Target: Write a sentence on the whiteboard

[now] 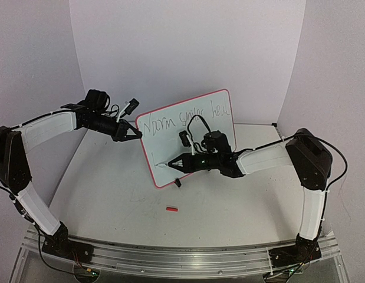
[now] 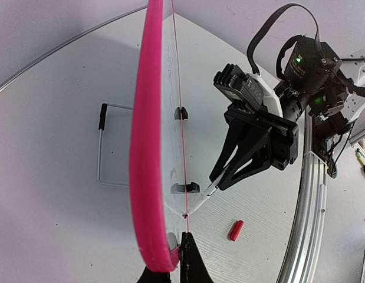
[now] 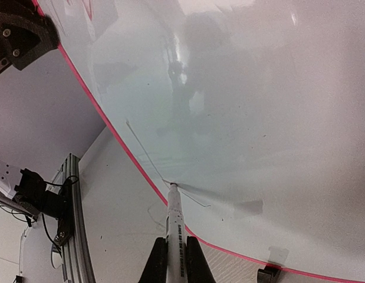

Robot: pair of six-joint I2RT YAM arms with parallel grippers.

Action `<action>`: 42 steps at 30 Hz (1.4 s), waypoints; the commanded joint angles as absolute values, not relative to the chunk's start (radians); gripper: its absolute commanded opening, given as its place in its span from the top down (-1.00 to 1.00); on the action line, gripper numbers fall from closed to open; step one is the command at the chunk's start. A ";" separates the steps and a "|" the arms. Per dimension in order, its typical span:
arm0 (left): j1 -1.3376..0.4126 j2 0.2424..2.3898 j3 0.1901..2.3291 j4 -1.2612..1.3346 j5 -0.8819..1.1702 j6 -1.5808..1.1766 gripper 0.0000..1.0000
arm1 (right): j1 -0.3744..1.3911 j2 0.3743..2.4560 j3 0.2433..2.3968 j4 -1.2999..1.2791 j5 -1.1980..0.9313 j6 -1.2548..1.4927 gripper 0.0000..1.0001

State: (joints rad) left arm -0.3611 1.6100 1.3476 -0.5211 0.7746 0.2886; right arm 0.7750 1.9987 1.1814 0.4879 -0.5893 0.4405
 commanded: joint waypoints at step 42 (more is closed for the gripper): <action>-0.378 1.609 1.333 -0.557 0.701 0.373 1.00 | 0.753 1.937 1.128 0.568 -0.576 0.448 1.00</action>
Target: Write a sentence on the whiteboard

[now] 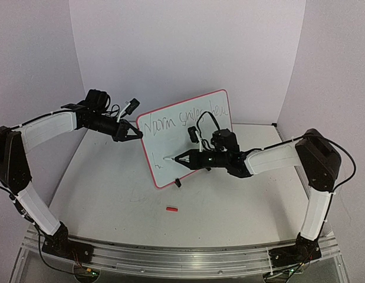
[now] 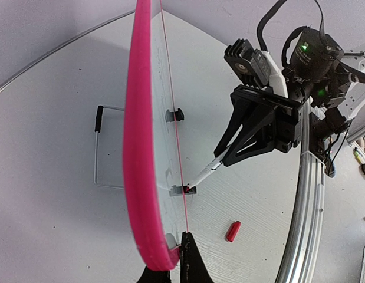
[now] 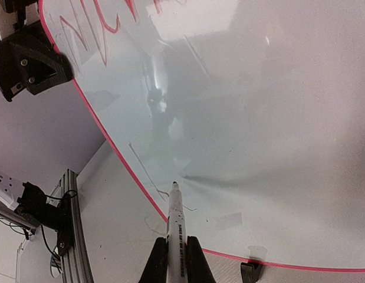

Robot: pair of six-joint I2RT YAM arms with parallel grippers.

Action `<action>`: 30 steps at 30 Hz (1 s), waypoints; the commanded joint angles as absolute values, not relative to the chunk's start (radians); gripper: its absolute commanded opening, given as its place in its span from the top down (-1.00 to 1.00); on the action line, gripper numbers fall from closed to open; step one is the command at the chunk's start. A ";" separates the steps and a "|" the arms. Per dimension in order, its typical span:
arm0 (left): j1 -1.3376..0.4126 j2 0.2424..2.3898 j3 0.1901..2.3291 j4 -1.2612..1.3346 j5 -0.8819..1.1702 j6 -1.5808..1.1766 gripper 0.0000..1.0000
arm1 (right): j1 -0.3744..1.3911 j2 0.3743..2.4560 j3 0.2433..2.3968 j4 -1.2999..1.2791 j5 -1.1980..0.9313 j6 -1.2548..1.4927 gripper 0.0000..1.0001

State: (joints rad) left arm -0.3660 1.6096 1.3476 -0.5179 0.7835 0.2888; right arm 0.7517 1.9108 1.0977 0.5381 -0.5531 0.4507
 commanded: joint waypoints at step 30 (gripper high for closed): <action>-0.377 1.607 1.335 -0.557 0.703 0.374 1.00 | 0.747 1.892 1.089 0.568 -0.364 0.480 1.00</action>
